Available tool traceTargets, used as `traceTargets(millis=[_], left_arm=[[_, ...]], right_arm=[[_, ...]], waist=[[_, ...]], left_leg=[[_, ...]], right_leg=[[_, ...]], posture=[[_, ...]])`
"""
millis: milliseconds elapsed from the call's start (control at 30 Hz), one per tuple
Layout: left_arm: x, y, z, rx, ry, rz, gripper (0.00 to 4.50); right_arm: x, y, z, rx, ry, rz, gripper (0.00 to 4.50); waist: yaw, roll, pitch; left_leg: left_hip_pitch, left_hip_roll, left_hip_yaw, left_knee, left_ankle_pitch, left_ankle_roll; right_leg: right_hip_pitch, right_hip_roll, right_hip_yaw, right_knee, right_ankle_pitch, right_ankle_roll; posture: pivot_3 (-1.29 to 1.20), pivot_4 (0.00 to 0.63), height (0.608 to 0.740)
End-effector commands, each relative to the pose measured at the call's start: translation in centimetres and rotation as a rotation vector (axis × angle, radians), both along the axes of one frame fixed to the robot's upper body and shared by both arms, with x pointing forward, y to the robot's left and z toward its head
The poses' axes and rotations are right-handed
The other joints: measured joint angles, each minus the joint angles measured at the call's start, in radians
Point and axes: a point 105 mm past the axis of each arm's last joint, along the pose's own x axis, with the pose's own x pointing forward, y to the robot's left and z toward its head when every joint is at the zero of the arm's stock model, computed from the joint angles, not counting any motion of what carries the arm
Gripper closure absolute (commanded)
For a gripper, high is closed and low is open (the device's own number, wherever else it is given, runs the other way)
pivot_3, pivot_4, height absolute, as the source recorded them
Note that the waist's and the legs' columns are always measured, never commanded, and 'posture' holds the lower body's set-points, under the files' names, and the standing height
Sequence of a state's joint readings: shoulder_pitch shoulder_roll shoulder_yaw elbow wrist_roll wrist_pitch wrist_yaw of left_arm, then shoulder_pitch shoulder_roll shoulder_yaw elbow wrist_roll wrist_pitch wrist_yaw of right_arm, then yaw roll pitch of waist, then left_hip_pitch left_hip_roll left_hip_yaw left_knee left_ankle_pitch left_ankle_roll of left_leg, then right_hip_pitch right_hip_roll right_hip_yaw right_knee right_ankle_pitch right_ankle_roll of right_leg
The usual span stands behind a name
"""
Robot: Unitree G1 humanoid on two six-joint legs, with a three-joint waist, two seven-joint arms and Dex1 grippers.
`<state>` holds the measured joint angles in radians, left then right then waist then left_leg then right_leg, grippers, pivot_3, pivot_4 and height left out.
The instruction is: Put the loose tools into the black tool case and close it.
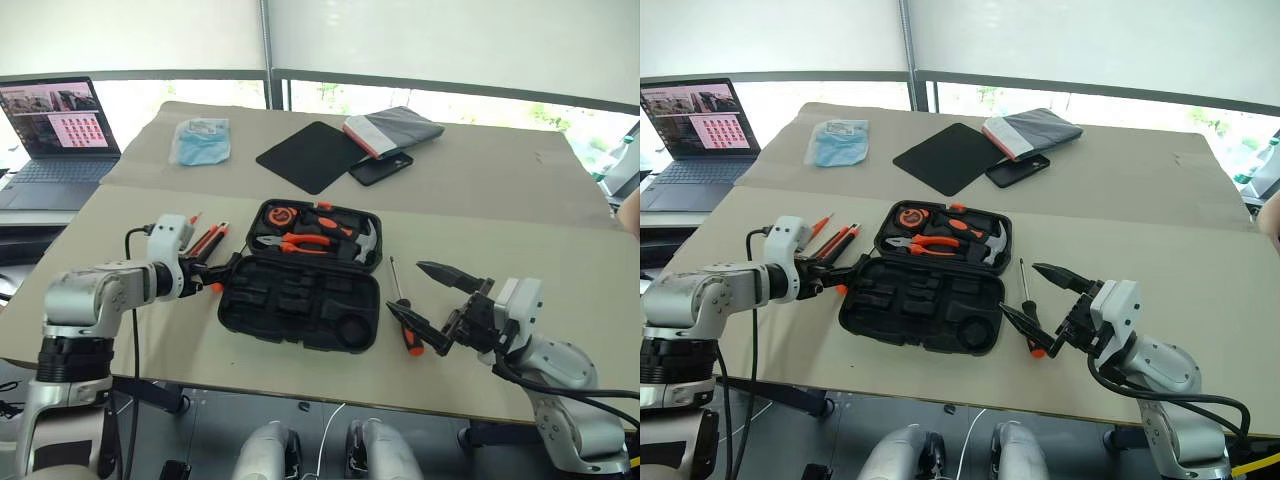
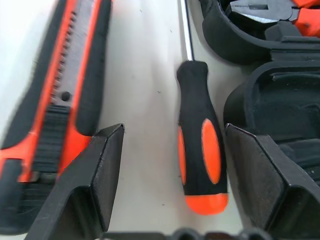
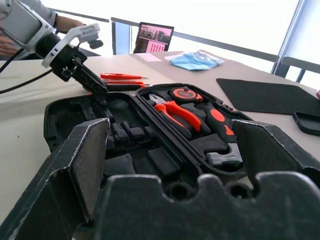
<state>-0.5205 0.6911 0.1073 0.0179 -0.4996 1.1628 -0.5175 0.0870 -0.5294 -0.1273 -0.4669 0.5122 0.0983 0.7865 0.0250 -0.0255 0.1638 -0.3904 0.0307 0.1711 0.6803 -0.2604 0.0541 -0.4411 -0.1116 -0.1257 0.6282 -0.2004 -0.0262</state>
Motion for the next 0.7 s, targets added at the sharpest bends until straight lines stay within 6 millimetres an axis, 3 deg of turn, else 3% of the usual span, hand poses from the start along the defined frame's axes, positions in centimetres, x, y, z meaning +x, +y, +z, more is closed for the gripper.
traceTargets(millis=[33, 267, 367, 533, 700], left_arm=[[0.7, -1.2, 0.1, 0.016, -0.029, -0.043, 1.04], [2.0, -1.8, -1.1, 0.013, -0.018, -0.011, 1.04], [2.0, -1.2, -1.3, 0.024, -0.021, 0.022, 1.72], [1.7, 0.2, -0.1, -0.044, -0.091, 0.116, 3.60], [0.5, 1.6, 2.9, -0.198, -0.259, 0.180, 3.67]], right_arm=[[-0.5, 0.2, 1.1, -0.005, -0.047, 0.018, 0.00], [-0.4, 0.4, 1.0, -0.005, -0.038, 0.033, 0.00], [-0.5, 0.3, 0.9, -0.007, -0.030, 0.034, 0.00], [-0.8, 0.2, 0.7, -0.010, -0.022, 0.031, 0.00], [-1.0, -0.2, 1.3, 0.014, -0.039, 0.031, 0.00]], waist=[[0.003, 0.000, 0.000], [0.020, 0.001, 0.000], [0.018, 0.001, 0.000], [0.011, 0.001, 0.000], [-0.011, 0.000, 0.000]], left_leg=[[0.000, 0.000, 0.000, 0.000, 0.000, 0.000], [0.001, -0.001, -0.001, 0.001, 0.000, 0.000], [0.001, -0.001, -0.001, 0.001, 0.000, 0.001], [0.001, 0.000, -0.001, 0.001, 0.000, 0.001], [0.001, 0.001, -0.001, 0.000, 0.001, 0.000]], right_leg=[[0.000, 0.000, 0.000, 0.000, 0.000, 0.000], [0.002, 0.000, 0.000, 0.000, 0.000, 0.000], [0.002, 0.000, 0.000, 0.000, 0.000, 0.000], [0.002, 0.000, 0.000, 0.001, 0.000, 0.000], [0.001, 0.001, 0.000, 0.001, 0.000, 0.000]], posture=[[0.00, 0.150, 0.740], [0.00, 0.150, 0.740], [0.00, 0.150, 0.740], [0.00, 0.150, 0.740], [0.00, 0.150, 0.740]])
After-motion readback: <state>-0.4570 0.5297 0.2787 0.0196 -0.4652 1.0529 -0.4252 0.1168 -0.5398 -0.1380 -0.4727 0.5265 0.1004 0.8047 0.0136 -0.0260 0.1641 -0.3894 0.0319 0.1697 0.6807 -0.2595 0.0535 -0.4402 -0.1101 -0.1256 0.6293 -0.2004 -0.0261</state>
